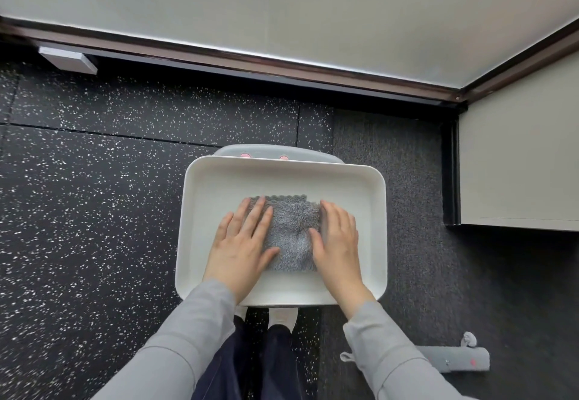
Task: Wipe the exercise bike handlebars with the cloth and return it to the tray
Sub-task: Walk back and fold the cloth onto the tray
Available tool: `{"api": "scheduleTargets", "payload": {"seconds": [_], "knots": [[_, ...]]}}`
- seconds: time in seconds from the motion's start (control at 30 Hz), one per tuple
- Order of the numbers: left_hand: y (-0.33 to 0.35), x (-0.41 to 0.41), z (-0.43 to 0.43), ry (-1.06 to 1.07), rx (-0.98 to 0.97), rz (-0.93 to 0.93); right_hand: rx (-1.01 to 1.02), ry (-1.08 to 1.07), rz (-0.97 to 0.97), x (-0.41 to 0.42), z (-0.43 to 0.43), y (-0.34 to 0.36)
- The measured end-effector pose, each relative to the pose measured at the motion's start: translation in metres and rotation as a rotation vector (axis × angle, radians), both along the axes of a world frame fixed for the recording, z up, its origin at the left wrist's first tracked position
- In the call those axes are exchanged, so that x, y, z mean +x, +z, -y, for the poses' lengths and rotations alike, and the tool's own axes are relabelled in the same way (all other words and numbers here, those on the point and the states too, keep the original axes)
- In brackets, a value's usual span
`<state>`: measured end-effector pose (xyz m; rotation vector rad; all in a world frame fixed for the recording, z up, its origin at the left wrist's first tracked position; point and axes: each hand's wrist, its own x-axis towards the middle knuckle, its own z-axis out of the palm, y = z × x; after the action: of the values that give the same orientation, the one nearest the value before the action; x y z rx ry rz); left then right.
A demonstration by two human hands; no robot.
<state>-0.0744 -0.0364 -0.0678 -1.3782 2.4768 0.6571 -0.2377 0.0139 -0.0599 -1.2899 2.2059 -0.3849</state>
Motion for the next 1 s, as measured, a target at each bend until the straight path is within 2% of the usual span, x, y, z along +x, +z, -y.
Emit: {"api": "scheduleTargets", "payload": {"seconds": [0.13,0.27,0.37,0.43,0.53,0.63,0.77,0.9,1.0], "knots": [[0.007,-0.002,0.006,0.003,-0.032,-0.044,0.037,0.049,-0.054,-0.012,0.013,-0.003],[0.009,-0.015,0.022,0.098,-0.063,-0.177,0.096,0.006,0.019,-0.018,0.028,-0.006],[0.007,-0.033,0.039,0.124,-0.018,-0.238,0.187,0.015,0.041,-0.019,0.036,-0.008],[0.003,-0.039,0.046,0.111,0.038,-0.234,0.203,0.029,0.048,-0.019,0.037,-0.007],[0.000,-0.040,0.052,0.079,0.109,-0.225,0.117,0.069,0.081,-0.017,0.033,0.000],[0.002,-0.033,0.057,0.049,0.162,-0.251,0.033,0.105,0.211,-0.018,0.026,0.008],[0.007,-0.017,0.062,0.046,0.242,-0.285,0.062,0.071,0.344,-0.022,0.028,0.009],[0.008,-0.005,0.064,0.078,0.159,-0.237,0.076,0.097,0.311,-0.018,0.046,0.005],[0.006,-0.004,0.063,0.113,0.112,-0.187,0.056,0.201,0.220,-0.015,0.058,0.002]]}}
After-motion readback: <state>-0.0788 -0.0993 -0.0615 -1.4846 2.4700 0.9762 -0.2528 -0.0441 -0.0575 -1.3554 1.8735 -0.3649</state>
